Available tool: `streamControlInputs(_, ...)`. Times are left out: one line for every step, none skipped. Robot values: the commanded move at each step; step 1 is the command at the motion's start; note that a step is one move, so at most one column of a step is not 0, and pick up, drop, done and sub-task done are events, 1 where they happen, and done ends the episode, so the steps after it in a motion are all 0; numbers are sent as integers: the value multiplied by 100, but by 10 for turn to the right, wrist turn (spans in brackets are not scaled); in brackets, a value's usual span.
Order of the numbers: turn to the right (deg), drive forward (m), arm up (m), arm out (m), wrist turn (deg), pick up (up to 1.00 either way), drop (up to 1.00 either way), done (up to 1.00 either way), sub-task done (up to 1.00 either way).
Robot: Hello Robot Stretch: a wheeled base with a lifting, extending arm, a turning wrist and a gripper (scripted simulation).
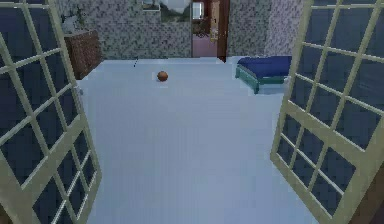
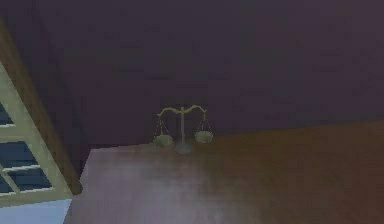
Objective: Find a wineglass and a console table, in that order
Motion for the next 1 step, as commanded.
streamControlInputs(60, 0, 0, 0, 0, 0, 0, 0, 0)
